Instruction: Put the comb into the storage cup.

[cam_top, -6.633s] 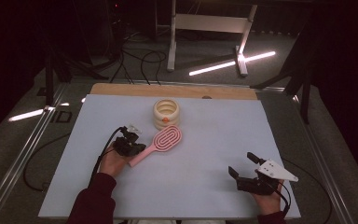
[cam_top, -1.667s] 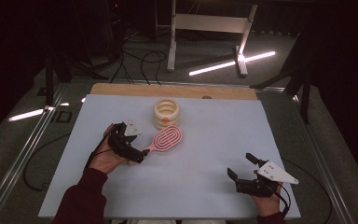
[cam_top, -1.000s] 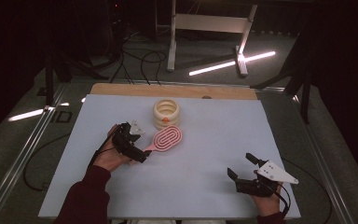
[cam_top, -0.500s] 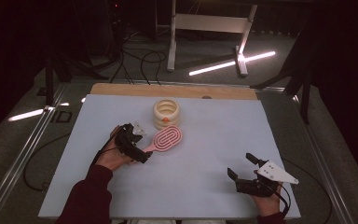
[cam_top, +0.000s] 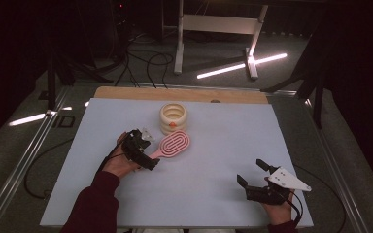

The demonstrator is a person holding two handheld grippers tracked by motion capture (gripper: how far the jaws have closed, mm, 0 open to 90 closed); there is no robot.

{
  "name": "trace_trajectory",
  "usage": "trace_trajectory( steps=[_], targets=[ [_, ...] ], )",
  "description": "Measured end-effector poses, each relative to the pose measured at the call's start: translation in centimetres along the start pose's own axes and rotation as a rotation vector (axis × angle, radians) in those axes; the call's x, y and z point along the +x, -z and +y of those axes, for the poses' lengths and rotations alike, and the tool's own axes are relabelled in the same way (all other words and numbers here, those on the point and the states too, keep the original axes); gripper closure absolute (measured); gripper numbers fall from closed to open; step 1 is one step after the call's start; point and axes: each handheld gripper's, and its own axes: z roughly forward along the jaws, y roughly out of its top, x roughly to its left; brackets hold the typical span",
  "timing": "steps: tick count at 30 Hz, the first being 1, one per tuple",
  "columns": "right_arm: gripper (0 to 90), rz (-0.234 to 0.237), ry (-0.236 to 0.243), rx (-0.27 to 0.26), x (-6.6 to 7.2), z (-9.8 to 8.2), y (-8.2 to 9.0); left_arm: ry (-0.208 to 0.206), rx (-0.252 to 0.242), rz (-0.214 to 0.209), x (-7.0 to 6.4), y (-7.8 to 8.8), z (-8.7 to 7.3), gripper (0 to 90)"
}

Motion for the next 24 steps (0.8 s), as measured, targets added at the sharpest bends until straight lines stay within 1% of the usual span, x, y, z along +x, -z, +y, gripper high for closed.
trace_trajectory(
  steps=[3, 8, 9, 11, 12, 13, 14, 16, 19, 24],
  targets=[
    [9.4, 0.0, 0.0, 0.001, 0.0, 0.0, 0.0, -0.004, 0.017, -0.004, -0.1, -0.2, 0.0, 3.0],
    [9.4, 0.0, 0.0, 0.001, 0.0, 0.0, 0.0, 0.0, 0.027, -0.013, -0.3, -0.4, 0.1, 7.3],
    [9.3, 0.001, 0.0, 0.001, 0.0, 0.0, 0.0, -0.005, 0.032, -0.01, -0.3, -0.4, 0.2, 8.0],
    [9.4, 0.001, -0.001, 0.001, 0.0, 0.0, 0.0, 0.001, 0.035, 0.006, -0.4, -0.6, 0.2, 11.2],
    [9.4, 0.001, -0.001, 0.001, 0.0, 0.0, 0.0, 0.001, 0.035, 0.006, -0.4, -0.6, 0.2, 12.5],
    [9.4, 0.002, -0.001, 0.0, 0.0, 0.0, 0.0, 0.002, 0.041, 0.017, -0.5, -0.7, 0.3, 12.5],
    [9.4, 0.001, -0.001, 0.001, 0.0, 0.0, 0.0, 0.001, 0.042, 0.022, -0.6, -0.8, 0.4, 15.1],
    [9.4, 0.001, -0.001, 0.002, 0.0, 0.0, 0.0, 0.004, 0.046, 0.028, -0.7, -1.0, 0.5, 16.5],
    [9.4, 0.001, -0.001, 0.001, 0.0, 0.0, 0.0, -0.002, 0.051, 0.045, -1.0, -1.3, 0.6, 18.7],
    [9.4, 0.001, 0.0, 0.001, 0.0, 0.0, 0.0, -0.011, 0.06, 0.052, -1.3, -1.7, 0.8, 30.2]
  ],
)
